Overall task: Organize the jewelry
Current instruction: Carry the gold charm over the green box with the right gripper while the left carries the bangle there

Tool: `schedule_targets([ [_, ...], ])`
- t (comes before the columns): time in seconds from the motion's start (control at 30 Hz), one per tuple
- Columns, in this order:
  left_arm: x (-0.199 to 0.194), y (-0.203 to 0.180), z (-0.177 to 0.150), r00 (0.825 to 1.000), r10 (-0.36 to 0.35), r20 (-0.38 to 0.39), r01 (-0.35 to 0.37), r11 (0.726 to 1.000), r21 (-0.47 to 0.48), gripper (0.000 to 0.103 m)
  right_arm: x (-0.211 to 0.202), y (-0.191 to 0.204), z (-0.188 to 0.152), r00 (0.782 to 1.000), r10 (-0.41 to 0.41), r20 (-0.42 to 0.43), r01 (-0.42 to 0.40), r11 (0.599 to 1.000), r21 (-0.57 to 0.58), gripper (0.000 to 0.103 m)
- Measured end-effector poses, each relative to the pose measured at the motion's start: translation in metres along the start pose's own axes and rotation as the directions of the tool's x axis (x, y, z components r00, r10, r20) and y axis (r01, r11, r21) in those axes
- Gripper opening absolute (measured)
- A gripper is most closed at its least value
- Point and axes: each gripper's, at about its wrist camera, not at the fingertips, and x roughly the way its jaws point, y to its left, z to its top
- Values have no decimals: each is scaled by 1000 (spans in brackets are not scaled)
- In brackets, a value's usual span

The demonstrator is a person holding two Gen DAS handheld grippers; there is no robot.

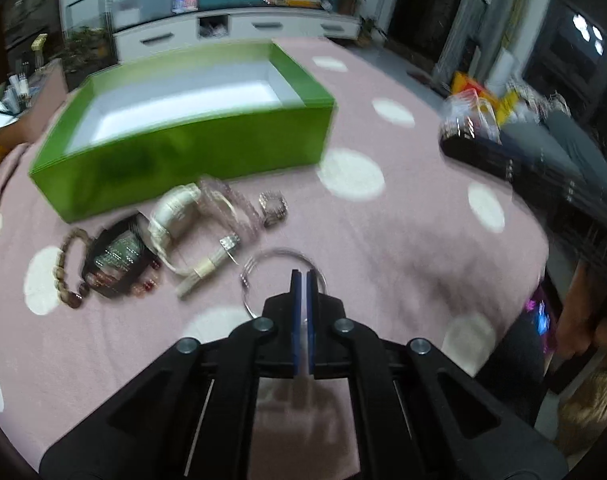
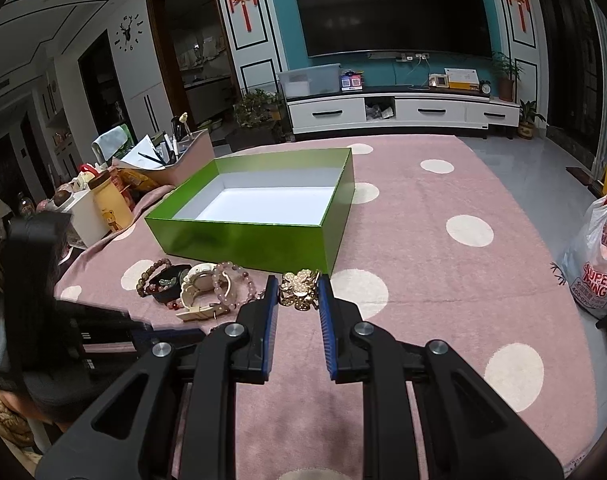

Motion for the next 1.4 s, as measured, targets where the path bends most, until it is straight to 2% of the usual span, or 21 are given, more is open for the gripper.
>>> schedule_targets([
  [0.07, 11, -6, -6, 999, -5, -43, 7, 999, 36, 14, -1, -2, -1, 1000, -2, -1, 2, 1000, 5, 20],
  [0.27, 32, -16, -9, 996, 19, -86, -10, 995, 102, 19, 0, -5, -3, 1000, -6, -6, 6, 1000, 15, 20],
  [0.3, 32, -17, -9, 996, 23, -87, -13, 993, 115, 18, 0, -5, -3, 1000, -8, -6, 8, 1000, 16, 20],
  [0.33, 32, -17, -9, 996, 38, -84, -28, 992, 121, 9, 0, -5, -2, 1000, -10, -5, 10, 1000, 17, 20],
  [0.37, 32, -15, -9, 996, 33, -85, -24, 993, 113, 6, 0, -5, -2, 1000, -10, -5, 10, 1000, 19, 20],
  [0.47, 30, -8, -9, 996, 6, -87, -1, 998, 68, 2, 2, -4, -3, 1000, -11, -7, 11, 1000, 19, 20],
  [0.63, 0, 6, 13, 997, -72, 2, 72, 997, -19, 2, 2, -2, 2, 1000, -9, -4, 9, 1000, 2, 20],
  [0.8, -44, 26, 47, 987, -84, 139, 94, 993, -70, 2, 3, 5, 16, 1000, -2, 23, 2, 1000, -28, 20],
  [0.87, -57, 35, 59, 981, -68, 181, 85, 993, -85, 2, 5, 9, 23, 999, 3, 33, -2, 999, -43, 20],
  [0.97, -75, 55, 79, 971, -8, 237, 36, 993, -113, 2, 11, 14, 36, 999, 9, 50, -6, 998, -61, 20],
  [1.1, -87, 76, 95, 963, 54, 265, -16, 990, -144, 2, 23, 20, 55, 998, 22, 65, -16, 996, -86, 20],
  [1.3, -79, 109, 123, 959, 116, 257, -71, 981, -178, 2, 57, 26, 80, 998, 43, 50, -38, 995, -93, 20],
  [1.4, -67, 119, 135, 963, 125, 240, -81, 979, -187, 2, 76, 26, 90, 999, 46, 29, -43, 995, -92, 20],
])
